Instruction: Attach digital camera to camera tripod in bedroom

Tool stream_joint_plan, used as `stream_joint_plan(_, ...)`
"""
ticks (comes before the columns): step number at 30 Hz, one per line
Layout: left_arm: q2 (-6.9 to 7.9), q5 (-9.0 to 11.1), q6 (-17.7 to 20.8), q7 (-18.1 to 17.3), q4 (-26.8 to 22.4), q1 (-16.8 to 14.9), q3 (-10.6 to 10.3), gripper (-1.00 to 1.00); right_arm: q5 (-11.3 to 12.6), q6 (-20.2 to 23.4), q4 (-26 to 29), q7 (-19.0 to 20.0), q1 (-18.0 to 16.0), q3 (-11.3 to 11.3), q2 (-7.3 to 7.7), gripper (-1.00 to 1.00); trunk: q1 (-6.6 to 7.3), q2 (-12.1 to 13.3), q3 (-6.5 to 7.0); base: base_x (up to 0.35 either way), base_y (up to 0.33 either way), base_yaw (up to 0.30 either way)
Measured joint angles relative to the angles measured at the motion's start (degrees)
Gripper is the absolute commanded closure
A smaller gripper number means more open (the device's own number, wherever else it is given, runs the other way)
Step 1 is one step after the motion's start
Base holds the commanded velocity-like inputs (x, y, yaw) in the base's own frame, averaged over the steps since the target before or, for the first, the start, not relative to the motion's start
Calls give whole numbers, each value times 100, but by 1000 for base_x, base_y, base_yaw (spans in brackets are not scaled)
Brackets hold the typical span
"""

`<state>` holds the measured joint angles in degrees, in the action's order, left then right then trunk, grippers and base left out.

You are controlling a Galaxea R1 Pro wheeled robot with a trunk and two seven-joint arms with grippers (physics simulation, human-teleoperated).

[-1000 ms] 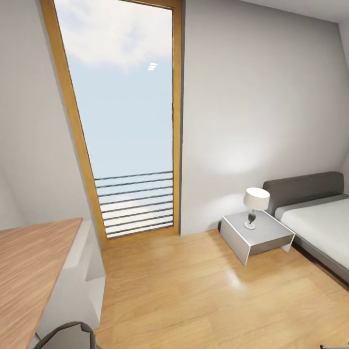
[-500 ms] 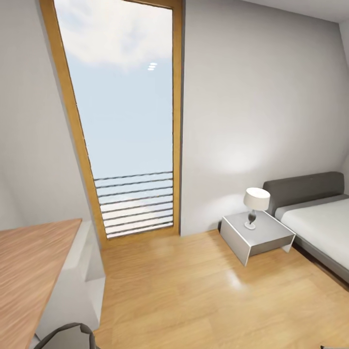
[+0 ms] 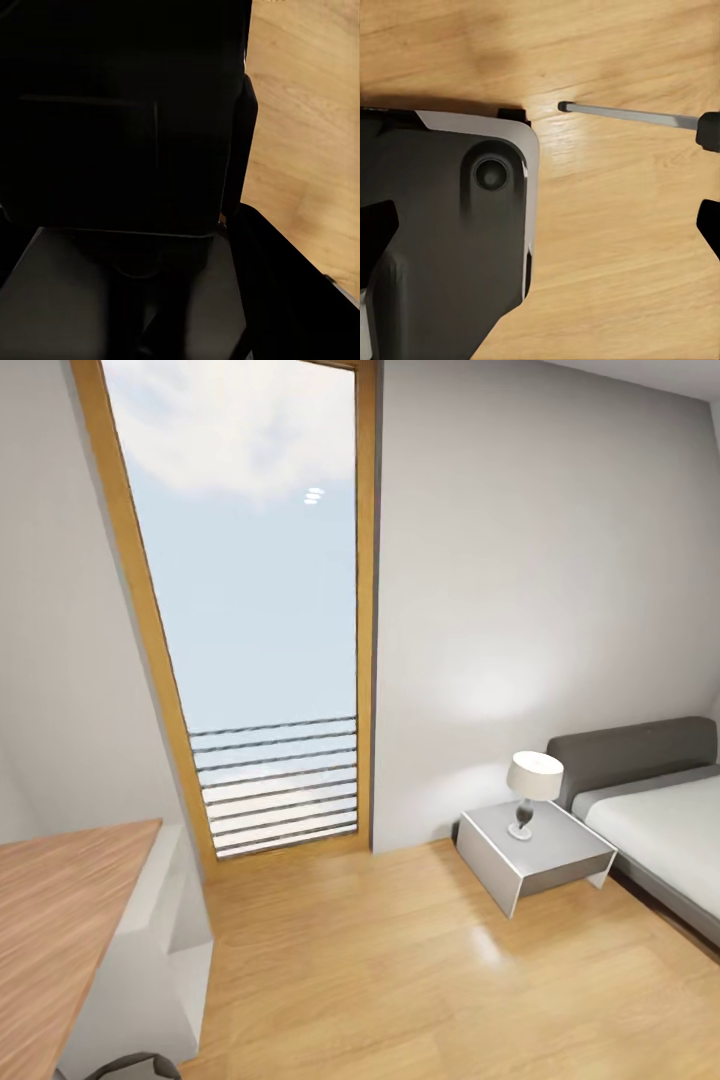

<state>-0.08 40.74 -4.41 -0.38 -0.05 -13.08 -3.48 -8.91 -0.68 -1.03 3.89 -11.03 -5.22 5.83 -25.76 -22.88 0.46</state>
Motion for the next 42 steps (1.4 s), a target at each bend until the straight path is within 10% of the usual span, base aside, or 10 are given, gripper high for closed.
stream_joint_plan(42, -5, -2, 4, -2, -1, 0, 1, 100, 0, 12, -1, 9, 0, 18, 4, -100, 1, 0, 0, 7, 0, -58)
